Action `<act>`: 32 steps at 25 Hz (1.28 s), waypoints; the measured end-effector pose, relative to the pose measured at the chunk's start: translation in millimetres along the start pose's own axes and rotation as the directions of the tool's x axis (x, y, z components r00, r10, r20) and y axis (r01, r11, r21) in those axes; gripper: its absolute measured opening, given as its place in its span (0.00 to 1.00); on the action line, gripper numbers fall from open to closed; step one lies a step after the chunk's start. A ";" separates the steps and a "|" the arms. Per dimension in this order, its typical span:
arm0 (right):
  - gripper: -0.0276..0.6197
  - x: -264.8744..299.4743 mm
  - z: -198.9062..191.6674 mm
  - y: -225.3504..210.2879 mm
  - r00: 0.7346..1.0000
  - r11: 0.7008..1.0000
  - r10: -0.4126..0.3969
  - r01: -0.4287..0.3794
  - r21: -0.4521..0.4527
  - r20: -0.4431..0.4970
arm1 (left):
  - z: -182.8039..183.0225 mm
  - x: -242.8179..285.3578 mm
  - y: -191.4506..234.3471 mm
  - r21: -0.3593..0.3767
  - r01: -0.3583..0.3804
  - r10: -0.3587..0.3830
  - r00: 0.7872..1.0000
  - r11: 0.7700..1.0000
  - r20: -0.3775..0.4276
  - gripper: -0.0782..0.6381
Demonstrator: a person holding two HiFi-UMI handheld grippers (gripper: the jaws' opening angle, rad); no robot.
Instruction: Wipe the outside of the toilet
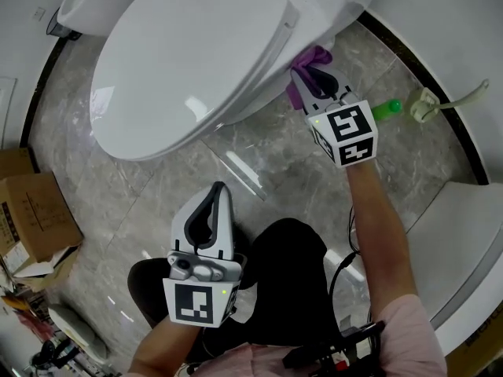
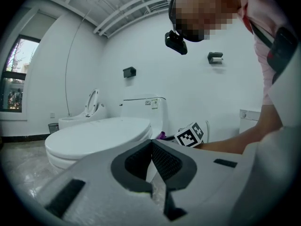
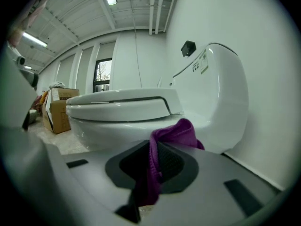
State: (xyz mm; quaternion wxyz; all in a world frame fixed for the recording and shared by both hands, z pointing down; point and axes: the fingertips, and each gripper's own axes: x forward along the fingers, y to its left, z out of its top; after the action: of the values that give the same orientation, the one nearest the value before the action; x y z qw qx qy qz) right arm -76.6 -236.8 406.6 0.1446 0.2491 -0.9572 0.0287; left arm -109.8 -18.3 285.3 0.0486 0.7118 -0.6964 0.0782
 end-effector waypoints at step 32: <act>0.13 1.4 -5.6 70.2 0.999 0.999 -0.026 0.025 0.026 0.026 | -63.4 -85.7 27.2 0.010 -0.033 0.032 0.996 0.999 0.077 0.12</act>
State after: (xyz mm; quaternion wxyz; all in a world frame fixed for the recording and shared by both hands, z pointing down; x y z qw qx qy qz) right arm -110.4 -175.4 413.6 0.1290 0.2636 -0.9553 0.0359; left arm -141.3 76.6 331.2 0.0165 0.7031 -0.7087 0.0553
